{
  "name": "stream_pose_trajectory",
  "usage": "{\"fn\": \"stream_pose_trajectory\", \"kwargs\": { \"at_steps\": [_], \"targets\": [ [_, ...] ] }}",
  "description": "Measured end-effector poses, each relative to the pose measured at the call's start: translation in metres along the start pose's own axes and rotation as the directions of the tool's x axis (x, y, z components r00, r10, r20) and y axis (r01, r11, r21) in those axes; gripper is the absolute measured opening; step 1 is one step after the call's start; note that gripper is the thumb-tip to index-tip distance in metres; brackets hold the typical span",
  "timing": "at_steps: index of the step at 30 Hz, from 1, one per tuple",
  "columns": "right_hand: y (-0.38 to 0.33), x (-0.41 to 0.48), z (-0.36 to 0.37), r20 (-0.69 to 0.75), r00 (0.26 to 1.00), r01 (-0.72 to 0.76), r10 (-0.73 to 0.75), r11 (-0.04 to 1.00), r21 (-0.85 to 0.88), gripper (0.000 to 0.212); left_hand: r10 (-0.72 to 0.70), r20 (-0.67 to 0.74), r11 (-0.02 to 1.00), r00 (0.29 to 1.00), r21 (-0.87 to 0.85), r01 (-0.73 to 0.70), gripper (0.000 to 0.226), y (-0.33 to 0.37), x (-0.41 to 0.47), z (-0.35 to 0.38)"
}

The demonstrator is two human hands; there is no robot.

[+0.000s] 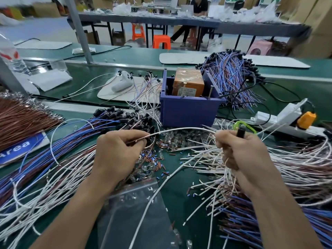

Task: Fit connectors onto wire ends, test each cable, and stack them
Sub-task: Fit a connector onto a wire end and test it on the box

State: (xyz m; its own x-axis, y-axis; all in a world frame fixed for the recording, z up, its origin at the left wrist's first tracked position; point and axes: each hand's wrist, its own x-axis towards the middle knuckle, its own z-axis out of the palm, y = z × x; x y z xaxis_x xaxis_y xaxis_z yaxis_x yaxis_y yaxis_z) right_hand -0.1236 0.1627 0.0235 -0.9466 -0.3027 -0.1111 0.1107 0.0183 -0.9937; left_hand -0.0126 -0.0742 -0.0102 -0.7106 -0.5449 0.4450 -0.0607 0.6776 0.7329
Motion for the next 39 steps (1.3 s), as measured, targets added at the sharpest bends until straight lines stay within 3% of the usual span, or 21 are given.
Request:
{"fn": "stream_pose_trajectory", "kwargs": {
  "at_steps": [4, 10, 14, 17, 20, 23, 26, 29, 31, 33, 35, 36, 39],
  "targets": [
    [0.004, 0.003, 0.003, -0.037, 0.998, -0.041, 0.042, 0.999, 0.027, 0.033, 0.008, -0.005, 0.999, 1.0, -0.043, -0.009, 0.036, 0.009, -0.006, 0.01],
    [0.003, 0.005, -0.001, -0.079, 0.996, -0.039, 0.045, 0.996, 0.079, 0.021, -0.145, 0.017, 0.962, 0.989, -0.231, 0.145, 0.018, -0.001, -0.001, 0.011],
    [0.002, 0.004, -0.001, -0.142, 0.99, 0.016, -0.001, 0.994, 0.106, 0.024, -0.312, 0.032, 0.804, 0.95, -0.523, 0.282, 0.016, -0.001, 0.009, 0.002],
    [0.002, 0.003, -0.002, -0.125, 0.992, 0.049, -0.033, 0.991, 0.123, 0.022, -0.444, 0.116, 0.597, 0.888, -0.701, 0.39, 0.013, -0.01, 0.019, -0.012],
    [0.002, 0.001, 0.002, -0.091, 0.993, 0.08, -0.076, 0.996, 0.038, 0.023, -0.503, 0.228, 0.456, 0.833, -0.749, 0.48, 0.015, -0.016, 0.023, -0.018],
    [0.001, -0.001, 0.004, -0.125, 0.987, 0.103, -0.1, 0.994, 0.019, 0.024, -0.593, 0.148, 0.405, 0.792, -0.795, 0.452, 0.022, -0.024, 0.029, -0.025],
    [-0.002, 0.0, -0.001, -0.166, 0.984, 0.09, -0.067, 0.987, 0.136, 0.025, -0.592, -0.067, 0.569, 0.803, -0.741, 0.357, 0.019, -0.024, 0.031, -0.034],
    [-0.002, 0.0, 0.001, -0.148, 0.985, 0.124, -0.092, 0.968, 0.218, 0.026, -0.393, -0.243, 0.819, 0.887, -0.532, 0.216, 0.012, -0.011, 0.017, -0.026],
    [0.001, -0.001, 0.007, -0.142, 0.978, 0.179, -0.153, 0.965, 0.191, 0.023, -0.215, -0.218, 0.942, 0.952, -0.303, 0.143, 0.014, 0.002, 0.006, -0.016],
    [0.003, -0.003, 0.011, -0.128, 0.964, 0.249, -0.232, 0.959, 0.138, 0.021, -0.159, -0.083, 0.953, 0.984, -0.275, 0.131, 0.02, 0.012, -0.002, -0.005],
    [0.005, -0.005, 0.014, -0.08, 0.95, 0.306, -0.301, 0.95, 0.067, 0.022, -0.205, 0.08, 0.876, 0.975, -0.429, 0.22, 0.026, 0.023, -0.006, 0.008],
    [0.006, -0.005, 0.014, -0.047, 0.945, 0.326, -0.325, 0.945, 0.025, 0.022, -0.249, 0.159, 0.775, 0.955, -0.558, 0.295, 0.031, 0.026, -0.006, 0.013],
    [0.009, -0.007, 0.018, 0.068, 0.944, 0.328, -0.323, 0.94, -0.096, 0.021, -0.382, 0.323, 0.343, 0.866, -0.82, 0.458, 0.031, 0.025, 0.004, 0.013]
  ]
}}
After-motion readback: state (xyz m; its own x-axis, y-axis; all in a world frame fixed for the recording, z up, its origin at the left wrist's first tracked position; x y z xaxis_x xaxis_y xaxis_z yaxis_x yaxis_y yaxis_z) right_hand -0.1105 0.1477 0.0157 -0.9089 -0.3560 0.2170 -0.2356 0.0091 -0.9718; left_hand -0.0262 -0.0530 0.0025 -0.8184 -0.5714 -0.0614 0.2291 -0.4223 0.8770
